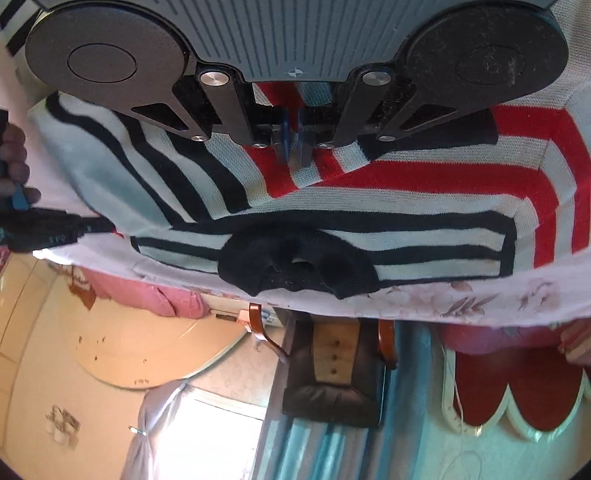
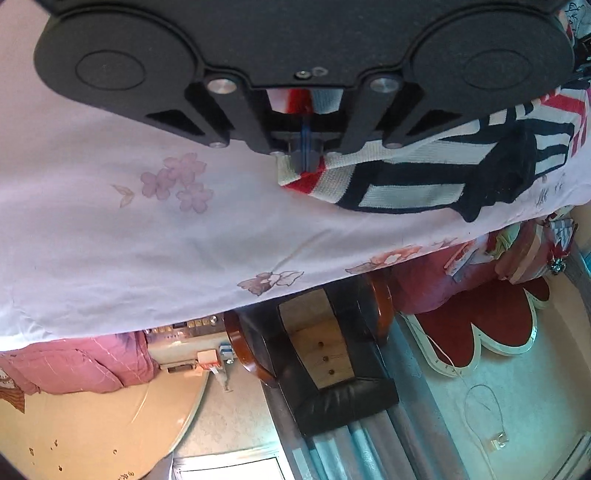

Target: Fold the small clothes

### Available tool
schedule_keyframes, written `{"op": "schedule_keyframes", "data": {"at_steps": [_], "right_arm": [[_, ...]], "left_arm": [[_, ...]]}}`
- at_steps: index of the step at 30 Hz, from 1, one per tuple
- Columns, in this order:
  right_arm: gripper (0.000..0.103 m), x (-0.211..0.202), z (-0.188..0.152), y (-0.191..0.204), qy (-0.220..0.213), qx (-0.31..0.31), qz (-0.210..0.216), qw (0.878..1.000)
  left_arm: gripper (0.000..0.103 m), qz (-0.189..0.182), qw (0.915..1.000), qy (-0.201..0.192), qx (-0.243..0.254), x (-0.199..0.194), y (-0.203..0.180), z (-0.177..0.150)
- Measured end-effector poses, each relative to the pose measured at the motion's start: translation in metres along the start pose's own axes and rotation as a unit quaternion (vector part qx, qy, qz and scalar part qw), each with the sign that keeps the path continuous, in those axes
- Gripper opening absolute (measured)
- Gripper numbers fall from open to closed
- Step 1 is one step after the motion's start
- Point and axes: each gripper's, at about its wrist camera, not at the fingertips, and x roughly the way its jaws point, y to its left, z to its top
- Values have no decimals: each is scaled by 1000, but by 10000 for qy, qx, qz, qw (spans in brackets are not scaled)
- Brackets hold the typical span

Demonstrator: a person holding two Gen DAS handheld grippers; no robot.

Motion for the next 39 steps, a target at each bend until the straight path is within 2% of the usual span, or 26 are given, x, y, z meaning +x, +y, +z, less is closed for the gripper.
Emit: {"op": "schedule_keyframes", "data": {"at_steps": [1,2,3,5,10,12,14,16,19,20,22,24,27,30,32,35,36,39], "right_arm": [[0,-8,-1,2,5,15,-32,10000],[11,-18,-4,5,-71,-48,-18,10000],[15,-30,-8,8,-177,-166,3,9997],[14,-54,-24,16,-263,-352,213,9988],[10,-102,-78,44,-151,-888,621,9940],[12,-106,-97,55,-29,-1181,508,9917],[12,-98,-113,60,135,-1402,331,9895],[12,-103,-114,63,34,-1415,261,9896],[17,-121,-112,68,-165,-1353,308,9902],[17,-124,-115,70,-183,-1410,265,9895],[16,-115,-122,68,71,-1445,77,9894],[16,-110,-127,67,24,-1496,34,9887],[20,-110,-124,70,106,-1448,9,9894],[20,-111,-124,69,117,-1447,23,9894],[22,-112,-125,69,125,-1441,30,9895],[31,-111,-125,71,120,-1401,61,9900],[36,-111,-126,72,114,-1381,85,9903],[41,-110,-128,79,75,-1364,42,9906]], "left_arm": [[5,28,10000,-20,-20,-6,0,2],[5,27,9999,-121,30,-13,-3,2],[5,-17,9998,-205,50,-19,-6,1],[5,-256,9994,-229,31,-26,-18,-1],[5,-696,9961,-66,545,-25,-71,-23],[5,-636,9949,153,766,-16,-85,-36],[5,-644,9951,54,747,-19,-84,-40],[5,-663,9958,65,622,-29,-78,-35],[5,-398,9972,-86,622,-41,-63,-40],[5,-345,9979,-89,533,-42,-55,-44],[5,-447,9985,-108,290,-43,-40,-50],[5,-405,9989,-169,169,-49,-34,-51],[5,-192,9989,-406,109,-65,-26,-55],[5,84,9988,-452,-145,-79,-7,-60],[5,163,9977,-441,-495,-85,13,-62],[5,109,9913,-314,-1274,-77,45,-64],[5,-50,9877,-319,-1533,-73,55,-64],[5,-460,9734,-362,-2215,-58,74,-64]]}}
